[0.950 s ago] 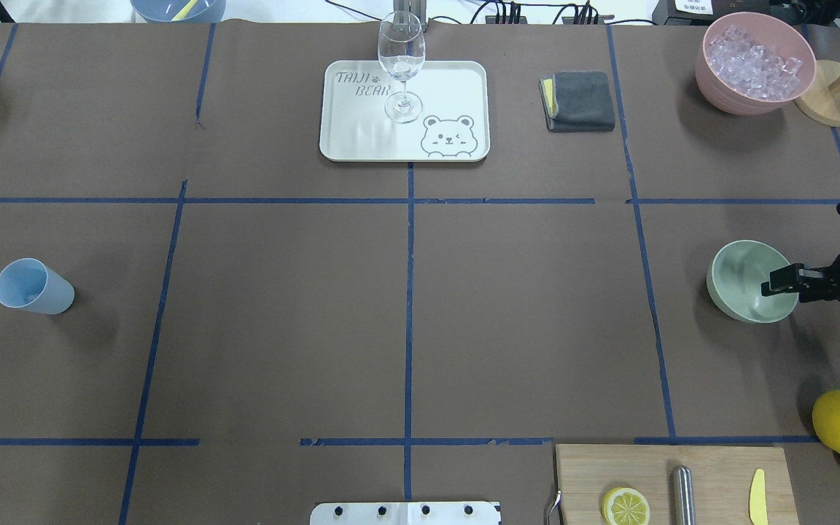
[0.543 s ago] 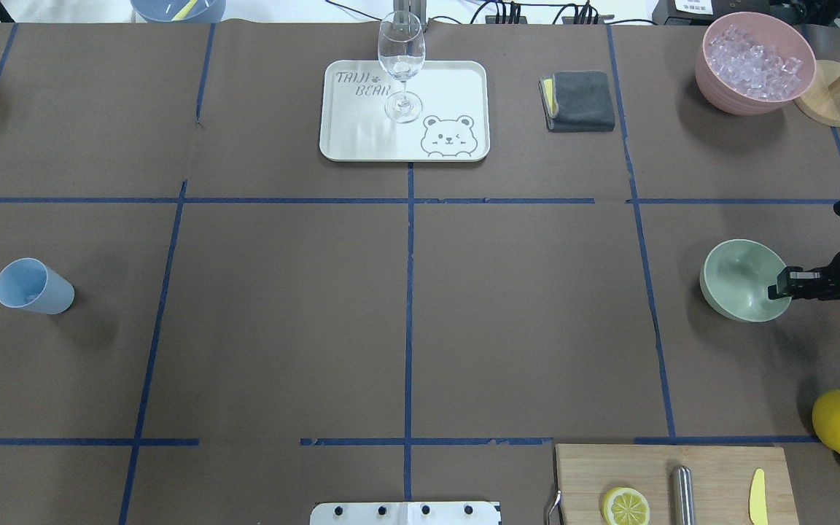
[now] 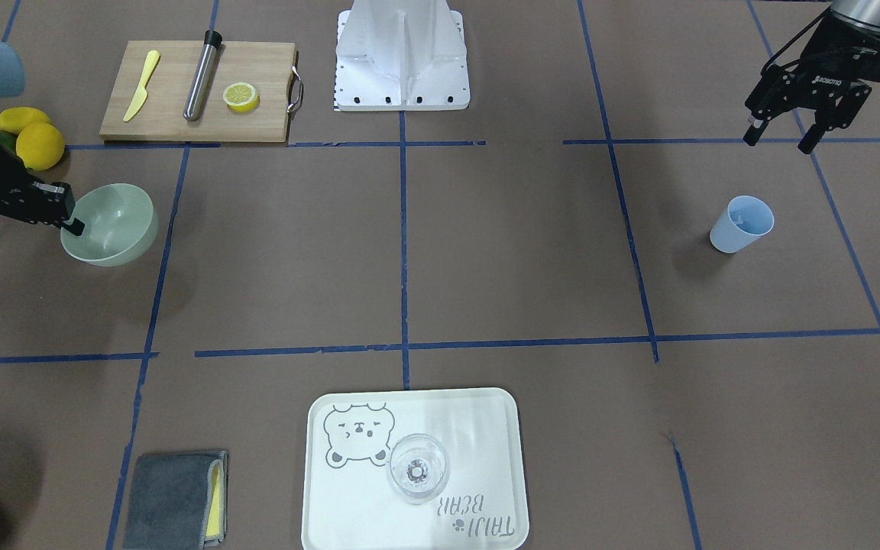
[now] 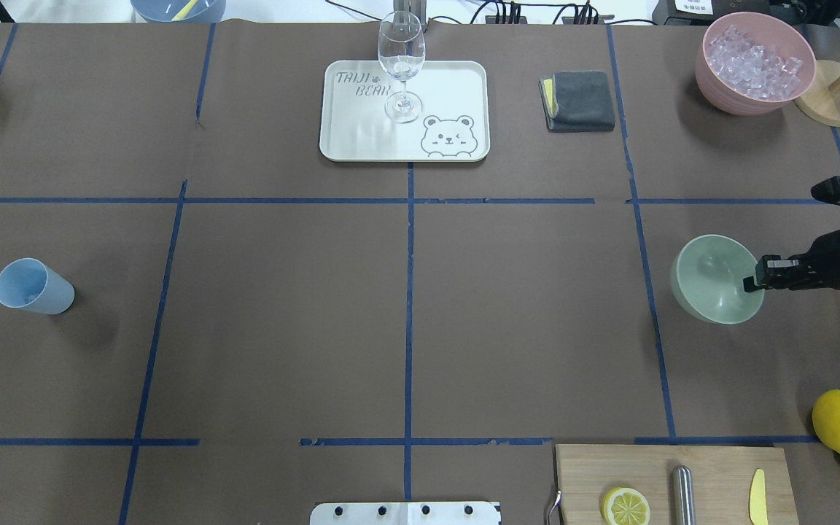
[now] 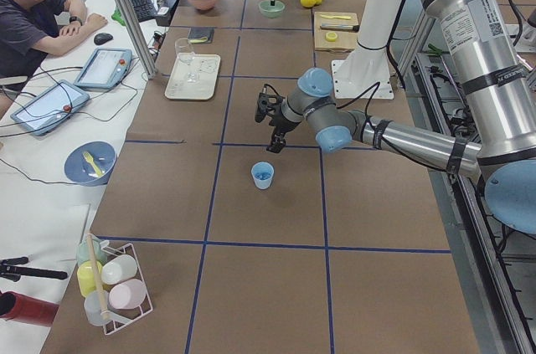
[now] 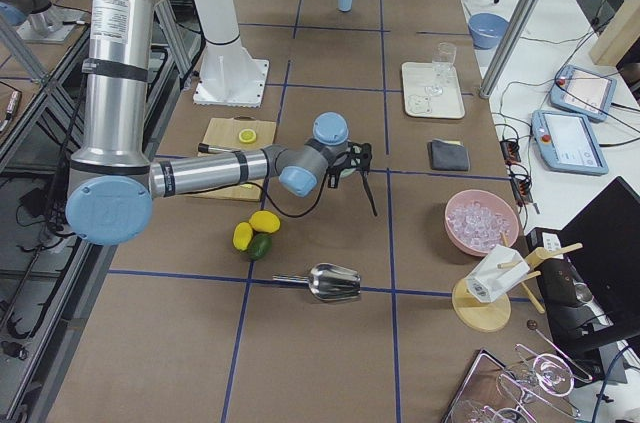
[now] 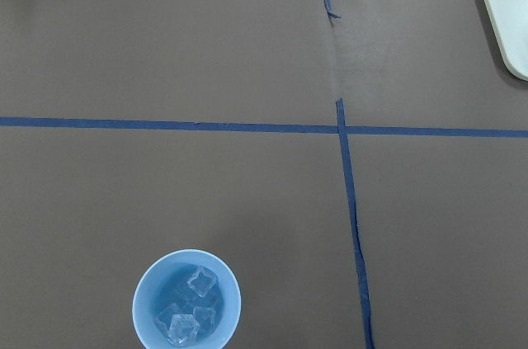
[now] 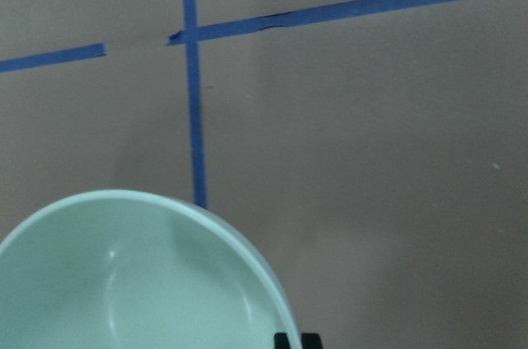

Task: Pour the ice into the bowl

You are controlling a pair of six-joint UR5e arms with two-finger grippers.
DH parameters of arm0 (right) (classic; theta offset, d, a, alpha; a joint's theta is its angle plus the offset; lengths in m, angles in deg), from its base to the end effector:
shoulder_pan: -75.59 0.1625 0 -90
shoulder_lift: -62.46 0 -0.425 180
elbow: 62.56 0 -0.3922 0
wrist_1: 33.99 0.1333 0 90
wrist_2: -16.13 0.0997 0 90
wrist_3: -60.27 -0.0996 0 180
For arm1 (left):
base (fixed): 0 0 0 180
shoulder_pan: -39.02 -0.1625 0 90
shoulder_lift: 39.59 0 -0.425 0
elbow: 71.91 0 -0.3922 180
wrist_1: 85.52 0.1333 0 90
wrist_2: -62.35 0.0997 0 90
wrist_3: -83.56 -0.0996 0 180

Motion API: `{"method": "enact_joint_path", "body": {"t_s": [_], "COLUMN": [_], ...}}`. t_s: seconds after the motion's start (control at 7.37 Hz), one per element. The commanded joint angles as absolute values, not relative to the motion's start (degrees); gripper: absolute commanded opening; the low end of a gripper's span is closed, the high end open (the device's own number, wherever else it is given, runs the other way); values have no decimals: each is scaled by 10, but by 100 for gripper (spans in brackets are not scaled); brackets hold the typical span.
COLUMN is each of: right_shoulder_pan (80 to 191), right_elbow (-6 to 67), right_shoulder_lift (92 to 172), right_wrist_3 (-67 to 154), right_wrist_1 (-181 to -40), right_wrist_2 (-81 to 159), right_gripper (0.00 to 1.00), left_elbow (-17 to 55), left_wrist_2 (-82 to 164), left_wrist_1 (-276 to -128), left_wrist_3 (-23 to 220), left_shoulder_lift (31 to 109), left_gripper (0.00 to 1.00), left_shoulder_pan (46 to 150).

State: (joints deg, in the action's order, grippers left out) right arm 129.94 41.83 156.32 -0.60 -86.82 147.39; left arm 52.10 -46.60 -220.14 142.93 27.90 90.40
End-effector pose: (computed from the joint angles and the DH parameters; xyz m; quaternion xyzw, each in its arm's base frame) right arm -0.2245 -0.4290 0.4915 0.0115 -0.4969 0.0478 0.8664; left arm 0.1429 -0.3407 0.4467 0.1948 0.4455 -0.0806 0.8701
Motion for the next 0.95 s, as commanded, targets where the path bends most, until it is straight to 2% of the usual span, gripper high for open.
{"method": "enact_joint_path", "body": {"t_s": [0.0, 0.27, 0.54, 0.81], "right_shoulder_pan": [1287, 1226, 1129, 1075], "right_elbow": [464, 465, 458, 447], "right_shoulder_lift": [1458, 1368, 1262, 1201], "right_wrist_3": [-54, -126, -199, -225], "right_wrist_1": [-1006, -1071, -1145, -1191], "right_wrist_2": [1481, 1462, 1381, 1341], "right_gripper": [0, 0, 0, 0], "left_elbow": [521, 511, 484, 460], "left_wrist_2": [-356, -289, -197, -107], "left_wrist_1": [-2206, -2330, -2371, -2388], "left_wrist_3": [1497, 1504, 1506, 1574], "left_shoulder_lift": [270, 191, 174, 174], "left_gripper": [100, 100, 100, 100], "left_shoulder_pan": [820, 788, 753, 674]}}
